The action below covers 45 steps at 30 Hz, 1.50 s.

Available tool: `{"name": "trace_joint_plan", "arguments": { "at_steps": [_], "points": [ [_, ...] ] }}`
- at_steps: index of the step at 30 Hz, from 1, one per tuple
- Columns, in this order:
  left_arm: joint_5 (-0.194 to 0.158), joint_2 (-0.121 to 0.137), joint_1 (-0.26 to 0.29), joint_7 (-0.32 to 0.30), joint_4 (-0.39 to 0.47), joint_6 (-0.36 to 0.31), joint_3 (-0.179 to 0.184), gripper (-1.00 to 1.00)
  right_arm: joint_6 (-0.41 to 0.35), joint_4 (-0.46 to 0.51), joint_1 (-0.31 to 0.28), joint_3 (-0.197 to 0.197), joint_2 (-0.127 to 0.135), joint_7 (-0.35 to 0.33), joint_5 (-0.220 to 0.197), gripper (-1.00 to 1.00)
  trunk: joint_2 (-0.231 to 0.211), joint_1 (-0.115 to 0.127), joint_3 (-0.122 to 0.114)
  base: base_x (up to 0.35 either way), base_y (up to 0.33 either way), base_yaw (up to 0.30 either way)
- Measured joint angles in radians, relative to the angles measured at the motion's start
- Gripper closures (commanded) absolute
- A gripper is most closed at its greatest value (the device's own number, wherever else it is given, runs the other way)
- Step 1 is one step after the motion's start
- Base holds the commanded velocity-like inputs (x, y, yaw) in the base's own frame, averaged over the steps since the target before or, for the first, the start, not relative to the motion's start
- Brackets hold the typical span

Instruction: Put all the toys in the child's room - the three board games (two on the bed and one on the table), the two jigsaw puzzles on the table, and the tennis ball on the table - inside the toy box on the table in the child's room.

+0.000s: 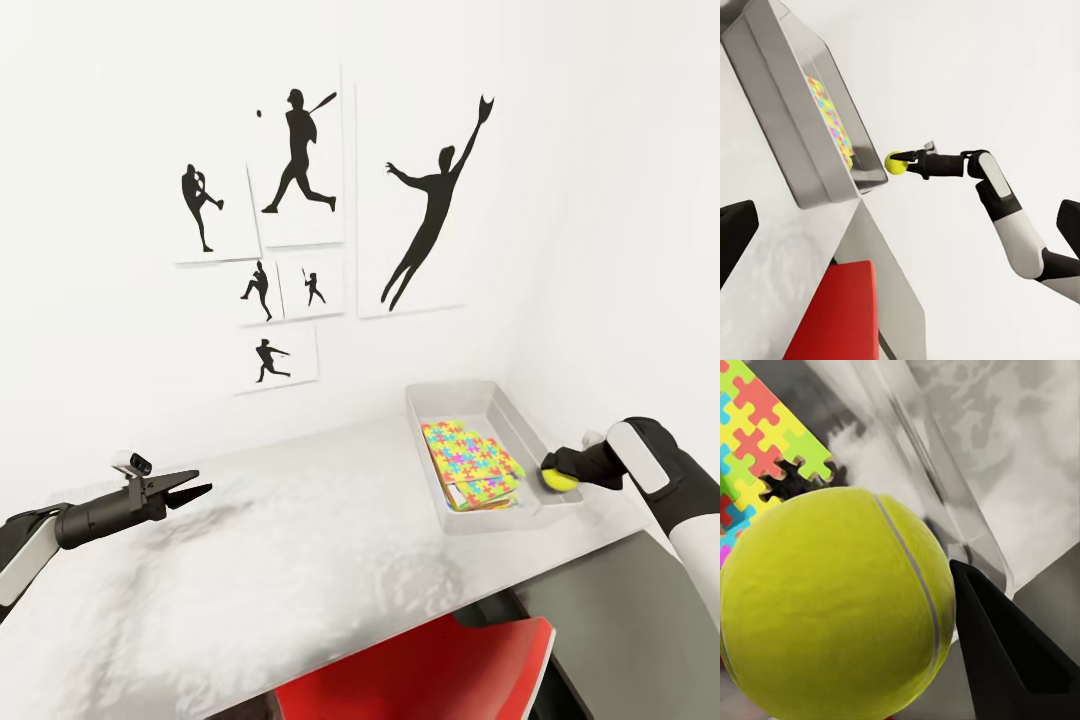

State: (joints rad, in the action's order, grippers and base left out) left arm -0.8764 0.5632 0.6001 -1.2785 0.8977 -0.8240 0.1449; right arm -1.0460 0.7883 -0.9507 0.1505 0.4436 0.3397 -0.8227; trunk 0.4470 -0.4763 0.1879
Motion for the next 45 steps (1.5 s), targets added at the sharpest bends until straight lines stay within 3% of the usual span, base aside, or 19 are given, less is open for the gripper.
{"name": "trace_joint_plan", "arguments": {
  "at_steps": [19, 21, 26, 28, 31, 33, 35, 38, 40, 43, 45],
  "points": [
    [0.0, 0.0, 0.0, -0.001, -0.001, 0.0, -0.001, -1.0, 0.0, 0.009, 0.002, -0.003, 0.007, -0.003, -0.013, -1.0, 0.0, 0.0, -0.002, 0.0, 0.0, 0.0],
    [0.0, 0.0, 0.0, -0.001, -0.002, 0.0, -0.001, -1.0, 0.0, 0.013, 0.002, -0.004, 0.017, -0.004, -0.015, -1.0, 0.0, 0.0, -0.005, 0.0, 0.0, 0.0],
    [0.0, 0.002, 0.0, -0.001, -0.003, 0.0, -0.002, -1.0, 0.0, 0.121, 0.026, -0.021, 0.096, -0.078, -0.089, -1.0, 0.0, 0.0, -0.012, 0.0, 0.0, 0.0],
    [0.0, 0.003, 0.0, -0.001, -0.003, 0.0, -0.002, -1.0, 0.0, 0.191, 0.067, -0.023, 0.139, -0.131, -0.16, -1.0, 0.0, 0.0, -0.016, 0.0, 0.0, 0.0],
    [0.0, 0.003, 0.0, -0.001, -0.004, 0.0, -0.002, -1.0, 0.0, 0.33, 0.172, -0.033, 0.198, -0.223, -0.314, -1.0, 0.0, 0.0, -0.021, 0.0, 0.0, 0.0],
    [0.0, 0.003, 0.0, -0.001, -0.004, 0.0, -0.002, -1.0, 0.0, 0.422, 0.254, -0.062, 0.223, -0.27, -0.414, -1.0, 0.0, 0.0, -0.024, 0.0, 0.0, 0.0],
    [0.0, 0.003, 0.0, -0.001, -0.004, 0.0, -0.002, -1.0, 0.001, 0.485, 0.327, -0.094, 0.229, -0.302, -0.473, -1.0, 0.0, 0.0, -0.027, 0.0, 0.0, 0.0],
    [0.0, 0.003, 0.0, -0.002, -0.004, 0.0, -0.002, -1.0, 0.012, 0.562, 0.486, -0.162, 0.216, -0.383, -0.535, -1.0, 0.0, 0.0, -0.032, -0.038, 0.0, -0.017],
    [0.0, 0.003, 0.0, -0.001, -0.004, 0.0, -0.002, -1.0, 0.09, 0.585, 0.575, -0.209, 0.178, -0.46, -0.555, -1.0, 0.0, 0.0, -0.035, -0.126, 0.008, -0.077],
    [0.0, 0.003, 0.0, -0.002, -0.003, 0.0, -0.001, -1.0, 0.197, 0.64, 0.679, -0.242, 0.119, -0.633, -0.548, -1.0, 0.0, 0.0, -0.04, -0.186, 0.058, -0.145],
    [0.0, 0.003, 0.0, -0.002, -0.003, 0.0, -0.001, -1.0, 0.242, 0.668, 0.728, -0.25, 0.099, -0.731, -0.542, -1.0, 0.0, 0.0, -0.043, -0.227, 0.088, -0.183]
  ]
}}
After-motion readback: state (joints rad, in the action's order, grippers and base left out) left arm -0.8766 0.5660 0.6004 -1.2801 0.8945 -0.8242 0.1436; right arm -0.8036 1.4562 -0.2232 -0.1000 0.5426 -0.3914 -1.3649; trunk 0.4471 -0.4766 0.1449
